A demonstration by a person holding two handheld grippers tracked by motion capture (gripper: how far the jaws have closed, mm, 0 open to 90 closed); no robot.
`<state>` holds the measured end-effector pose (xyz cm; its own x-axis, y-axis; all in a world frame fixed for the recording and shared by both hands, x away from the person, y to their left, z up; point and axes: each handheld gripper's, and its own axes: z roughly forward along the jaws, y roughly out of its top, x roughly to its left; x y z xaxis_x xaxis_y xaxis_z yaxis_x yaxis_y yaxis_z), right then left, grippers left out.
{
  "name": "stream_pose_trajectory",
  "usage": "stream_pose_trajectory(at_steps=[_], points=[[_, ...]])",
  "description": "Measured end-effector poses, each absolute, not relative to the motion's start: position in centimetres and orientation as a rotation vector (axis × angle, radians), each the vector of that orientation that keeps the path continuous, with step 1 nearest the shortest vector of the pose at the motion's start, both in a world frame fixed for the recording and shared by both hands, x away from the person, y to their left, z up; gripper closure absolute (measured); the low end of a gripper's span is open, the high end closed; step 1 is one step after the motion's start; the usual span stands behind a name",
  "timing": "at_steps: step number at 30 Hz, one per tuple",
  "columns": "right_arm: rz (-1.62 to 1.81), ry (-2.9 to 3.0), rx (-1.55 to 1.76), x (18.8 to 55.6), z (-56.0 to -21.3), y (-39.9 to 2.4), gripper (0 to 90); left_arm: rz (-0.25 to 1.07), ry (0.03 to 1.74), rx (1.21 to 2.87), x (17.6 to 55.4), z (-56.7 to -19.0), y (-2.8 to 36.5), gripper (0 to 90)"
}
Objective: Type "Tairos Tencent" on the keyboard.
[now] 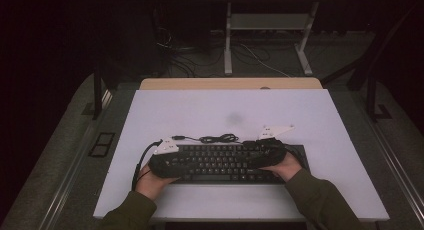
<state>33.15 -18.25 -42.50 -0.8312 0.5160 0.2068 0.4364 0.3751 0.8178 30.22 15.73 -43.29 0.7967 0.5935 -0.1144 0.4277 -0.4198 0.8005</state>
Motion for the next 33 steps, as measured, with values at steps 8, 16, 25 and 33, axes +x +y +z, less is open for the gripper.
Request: stream_pose_trajectory(at_steps=[8, 16, 25, 33], points=[[1.473, 2.529, 0.87, 33.3, -42.7, -17.5, 31.0, 0.241, 0.754, 2.079, 30.6, -43.2, 15.6, 65.2], [1.468, 2.536, 0.865, 33.1, -42.9, -17.3, 30.2, 0.23, 0.746, 2.09, 31.1, -43.4, 15.0, 80.5], [1.473, 2.535, 0.869, 33.0, -43.0, -17.2, 30.2, 0.233, 0.744, 2.1, 31.7, -43.4, 14.6, 88.8], [1.474, 2.534, 0.868, 33.0, -42.9, -17.4, 30.2, 0.227, 0.743, 2.119, 32.0, -43.7, 14.5, 88.8]])
